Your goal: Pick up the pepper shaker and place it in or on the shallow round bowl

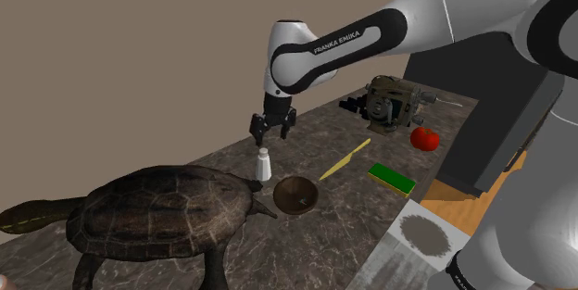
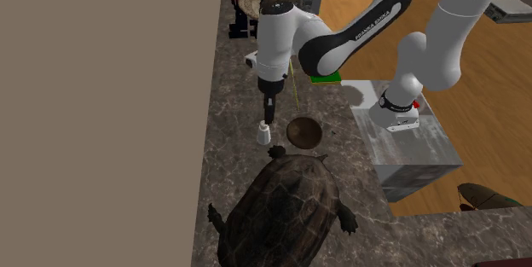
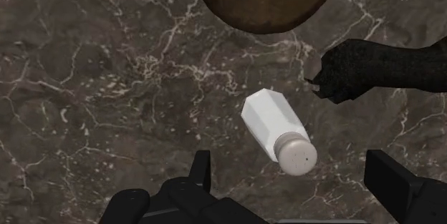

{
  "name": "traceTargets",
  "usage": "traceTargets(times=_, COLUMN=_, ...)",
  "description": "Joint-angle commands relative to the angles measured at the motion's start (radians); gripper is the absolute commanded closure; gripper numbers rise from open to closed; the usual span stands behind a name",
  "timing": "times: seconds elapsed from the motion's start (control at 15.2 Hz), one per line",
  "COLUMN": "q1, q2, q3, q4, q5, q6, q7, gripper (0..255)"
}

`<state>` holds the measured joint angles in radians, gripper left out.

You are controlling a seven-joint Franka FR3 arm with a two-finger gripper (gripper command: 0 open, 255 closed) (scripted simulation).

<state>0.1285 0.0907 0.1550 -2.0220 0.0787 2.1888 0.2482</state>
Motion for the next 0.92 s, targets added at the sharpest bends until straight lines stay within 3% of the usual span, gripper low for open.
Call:
traceTargets(times=0.0, q1=0.012, q2=0.070, q3=0.007, q4=0.058, q5=-0.022, q6=0.016, q7=0.021, gripper=0)
traceTargets(times=0.46, q1=0.018, q2=0.121, q3=0.006, q4=0.027, q5=-0.029, q6=0.098, q7=0.026, gripper=0)
traceTargets(times=0.86, q1=0.019, q2=0.126, q3=0.006, q4=0.025, q5=-0.030, q6=0.105, q7=0.026, gripper=0)
